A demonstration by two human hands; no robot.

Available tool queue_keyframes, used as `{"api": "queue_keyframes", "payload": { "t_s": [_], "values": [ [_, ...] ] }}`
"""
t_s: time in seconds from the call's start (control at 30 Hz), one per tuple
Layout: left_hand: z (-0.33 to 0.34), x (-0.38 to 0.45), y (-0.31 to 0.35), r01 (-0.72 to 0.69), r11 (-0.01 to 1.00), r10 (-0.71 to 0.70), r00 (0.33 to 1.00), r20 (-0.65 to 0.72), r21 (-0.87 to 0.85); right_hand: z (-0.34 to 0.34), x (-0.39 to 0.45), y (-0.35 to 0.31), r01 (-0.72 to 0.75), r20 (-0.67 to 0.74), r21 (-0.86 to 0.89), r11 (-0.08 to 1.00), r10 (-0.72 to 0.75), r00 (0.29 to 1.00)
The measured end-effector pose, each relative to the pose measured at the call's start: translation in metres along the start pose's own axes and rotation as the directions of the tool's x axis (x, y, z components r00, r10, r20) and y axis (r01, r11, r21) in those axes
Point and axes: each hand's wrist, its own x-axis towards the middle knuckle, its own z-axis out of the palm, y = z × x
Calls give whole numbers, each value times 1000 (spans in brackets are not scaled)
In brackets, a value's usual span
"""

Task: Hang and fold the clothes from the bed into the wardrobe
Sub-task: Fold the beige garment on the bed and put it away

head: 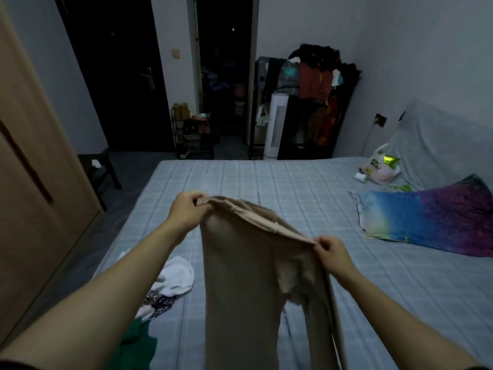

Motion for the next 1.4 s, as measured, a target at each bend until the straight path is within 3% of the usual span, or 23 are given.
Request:
{"api": "queue_keyframes", "payload": {
  "t_s": [0.1,0.17,0.37,0.5,0.6,0.73,0.8,0.83,0.93,0.97,1.0,1.03,1.1,1.17,1.3,1.4],
  "values": [
    [-12,23,20,-144,990,143,986,-83,-9,-16,38,-24,128,-140,33,991,-122,983],
    [-25,24,36,-249,969,246,963,-109,-8,-37,51,-44,222,-158,27,975,-216,964],
    [-44,-23,48,-427,891,439,897,-52,156,-82,42,-70,419,-1,-22,908,-419,908],
    [-30,-82,8,-412,869,401,911,97,275,-74,3,-30,467,82,-113,877,-460,884],
    [-8,-136,-38,-424,853,355,898,259,304,-53,-39,23,499,234,-162,851,-458,857],
    [29,-215,-113,-415,850,203,827,524,326,-8,-127,108,439,497,-238,866,-279,821],
    [45,-253,-148,-365,844,9,742,671,392,14,-179,143,369,631,-342,864,-79,771],
    [51,-268,-163,-340,831,-131,650,749,440,24,-205,158,337,699,-417,844,60,713],
    [60,-296,-197,-297,781,-509,208,835,550,47,-273,186,276,826,-528,803,408,389],
    [61,-300,-202,-294,773,-548,137,825,562,51,-289,188,234,837,-527,817,453,307],
    [61,-302,-206,-295,770,-550,144,823,566,51,-302,187,185,836,-531,827,476,274],
    [61,-302,-208,-305,766,-526,209,824,566,51,-312,183,139,824,-541,829,490,283],
    [59,-297,-207,-319,758,-443,387,809,568,49,-324,173,78,777,-567,820,502,380],
    [57,-288,-200,-282,791,-366,492,790,543,44,-329,160,30,719,-572,820,484,499],
    [60,-271,-176,-237,856,-264,563,783,460,33,-327,133,-87,577,-489,868,396,714],
    [72,-261,-160,-238,875,-200,616,762,421,25,-319,122,-155,444,-420,894,352,824]
  ]
}}
